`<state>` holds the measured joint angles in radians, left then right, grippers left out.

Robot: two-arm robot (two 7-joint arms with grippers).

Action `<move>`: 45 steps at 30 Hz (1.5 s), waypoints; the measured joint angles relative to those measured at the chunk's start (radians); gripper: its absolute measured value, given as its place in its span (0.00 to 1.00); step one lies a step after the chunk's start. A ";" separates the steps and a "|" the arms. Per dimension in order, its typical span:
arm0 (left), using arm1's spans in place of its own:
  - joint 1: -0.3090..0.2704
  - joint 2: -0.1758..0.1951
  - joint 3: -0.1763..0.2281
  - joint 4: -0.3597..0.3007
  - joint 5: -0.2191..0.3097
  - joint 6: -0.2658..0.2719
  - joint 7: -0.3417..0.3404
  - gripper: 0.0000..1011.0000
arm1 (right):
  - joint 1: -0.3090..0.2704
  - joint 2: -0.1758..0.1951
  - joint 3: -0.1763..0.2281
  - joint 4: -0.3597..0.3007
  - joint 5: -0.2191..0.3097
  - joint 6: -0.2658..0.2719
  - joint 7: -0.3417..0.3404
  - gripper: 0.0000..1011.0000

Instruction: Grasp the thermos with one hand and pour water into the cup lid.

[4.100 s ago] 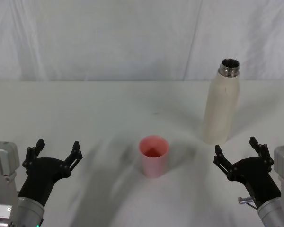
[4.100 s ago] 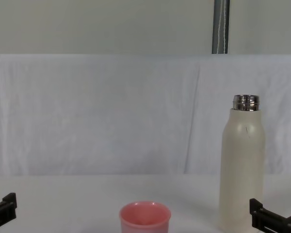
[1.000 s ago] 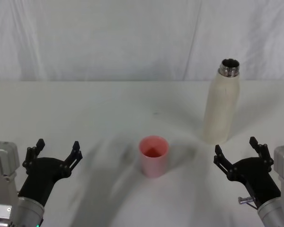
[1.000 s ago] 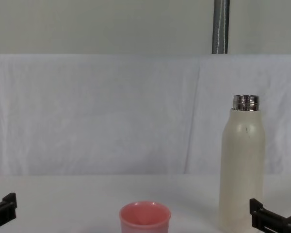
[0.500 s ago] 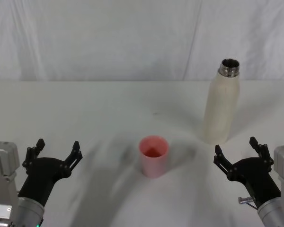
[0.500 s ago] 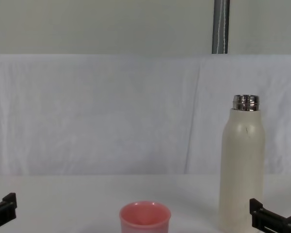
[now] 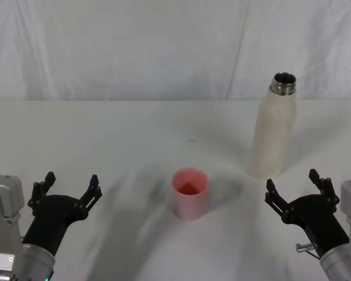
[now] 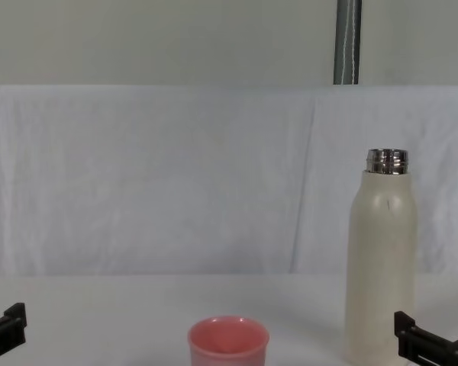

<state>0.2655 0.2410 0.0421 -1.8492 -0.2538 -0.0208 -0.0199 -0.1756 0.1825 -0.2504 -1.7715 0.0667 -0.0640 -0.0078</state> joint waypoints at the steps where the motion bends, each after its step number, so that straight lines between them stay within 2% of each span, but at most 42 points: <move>1: 0.000 0.000 0.000 0.000 0.000 0.000 0.000 0.99 | -0.001 -0.002 0.005 -0.001 0.000 0.000 0.008 0.99; 9: 0.000 0.000 0.000 0.000 0.000 0.000 0.000 0.99 | 0.007 -0.010 0.029 -0.005 0.005 0.006 0.049 0.99; 24: 0.000 0.000 0.000 0.000 0.000 0.000 0.000 0.99 | 0.073 -0.013 0.083 0.013 0.040 0.055 0.149 0.99; 37: 0.000 0.000 0.000 0.000 0.000 0.000 0.000 0.99 | 0.156 -0.007 0.091 0.066 0.064 0.093 0.190 0.99; 45: 0.000 0.000 0.000 0.000 0.000 0.000 0.000 0.99 | 0.225 -0.010 0.087 0.130 0.093 0.103 0.210 0.99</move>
<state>0.2655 0.2410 0.0422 -1.8492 -0.2538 -0.0208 -0.0199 0.0495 0.1721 -0.1638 -1.6412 0.1592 0.0393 0.2024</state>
